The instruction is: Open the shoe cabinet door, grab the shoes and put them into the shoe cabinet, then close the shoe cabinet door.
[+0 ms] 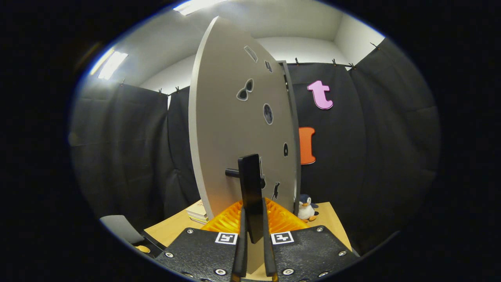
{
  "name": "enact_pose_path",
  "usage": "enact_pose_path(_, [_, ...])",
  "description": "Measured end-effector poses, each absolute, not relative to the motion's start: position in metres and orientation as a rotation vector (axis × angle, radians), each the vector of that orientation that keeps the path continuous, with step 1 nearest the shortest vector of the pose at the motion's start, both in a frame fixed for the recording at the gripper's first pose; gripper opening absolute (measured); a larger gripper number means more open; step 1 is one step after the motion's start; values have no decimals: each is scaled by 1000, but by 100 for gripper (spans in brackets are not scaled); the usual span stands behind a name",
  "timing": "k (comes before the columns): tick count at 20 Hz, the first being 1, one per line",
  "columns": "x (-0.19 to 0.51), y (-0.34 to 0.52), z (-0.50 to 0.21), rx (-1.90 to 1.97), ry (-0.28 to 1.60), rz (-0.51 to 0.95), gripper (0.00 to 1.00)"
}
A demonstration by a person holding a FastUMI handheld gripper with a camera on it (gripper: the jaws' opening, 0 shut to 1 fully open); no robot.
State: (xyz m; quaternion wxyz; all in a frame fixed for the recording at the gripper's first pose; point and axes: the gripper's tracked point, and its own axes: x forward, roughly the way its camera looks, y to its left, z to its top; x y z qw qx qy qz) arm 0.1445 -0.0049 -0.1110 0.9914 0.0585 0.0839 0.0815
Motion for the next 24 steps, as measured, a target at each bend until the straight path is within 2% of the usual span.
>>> enact_pose_path(8, [143, -45, -115, 76, 184, 35, 16])
enact_pose_path(11, [141, -49, -115, 69, 187, 46, 9])
enact_pose_path(14, [138, -40, -117, 72, 197, 91, 10])
enact_pose_path(20, [134, -62, -116, 17, 201, -13, 10])
enact_pose_path(24, [135, -68, -111, 29, 165, -94, 19])
